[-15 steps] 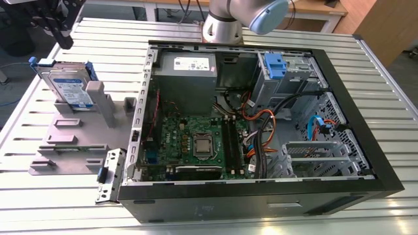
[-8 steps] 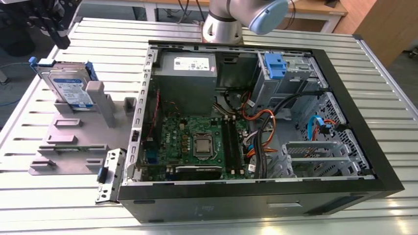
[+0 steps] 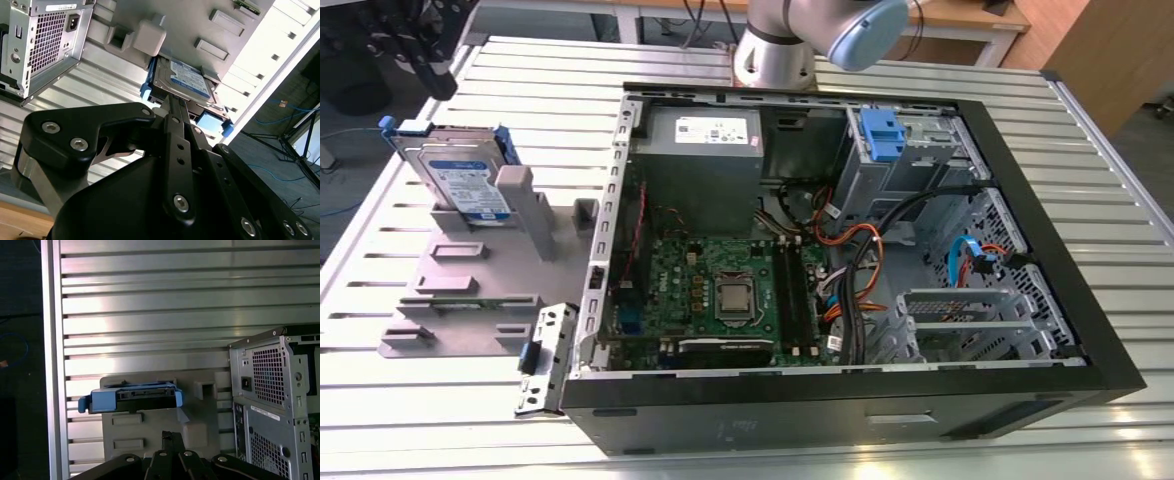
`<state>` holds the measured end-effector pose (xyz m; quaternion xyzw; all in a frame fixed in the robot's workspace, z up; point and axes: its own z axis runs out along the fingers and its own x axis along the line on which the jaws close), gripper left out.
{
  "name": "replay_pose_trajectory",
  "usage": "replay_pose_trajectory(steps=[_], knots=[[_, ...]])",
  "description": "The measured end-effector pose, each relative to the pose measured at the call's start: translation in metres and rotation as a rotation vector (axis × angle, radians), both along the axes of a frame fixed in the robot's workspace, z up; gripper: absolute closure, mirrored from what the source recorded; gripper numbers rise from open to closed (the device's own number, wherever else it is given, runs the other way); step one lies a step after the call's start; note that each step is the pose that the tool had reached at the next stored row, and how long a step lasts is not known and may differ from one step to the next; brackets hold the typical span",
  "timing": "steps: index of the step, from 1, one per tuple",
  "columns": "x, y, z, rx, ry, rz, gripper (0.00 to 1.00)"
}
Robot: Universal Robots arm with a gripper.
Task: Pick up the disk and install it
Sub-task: 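Reach for the disk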
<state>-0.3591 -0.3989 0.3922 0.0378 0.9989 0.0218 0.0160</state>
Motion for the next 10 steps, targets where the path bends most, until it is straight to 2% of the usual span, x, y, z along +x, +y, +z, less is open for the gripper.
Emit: replay_pose_trajectory(steps=[10], knots=[[-0.0065,0.0000,0.0000,0.0000,-0.0004,0.000,0.89]])
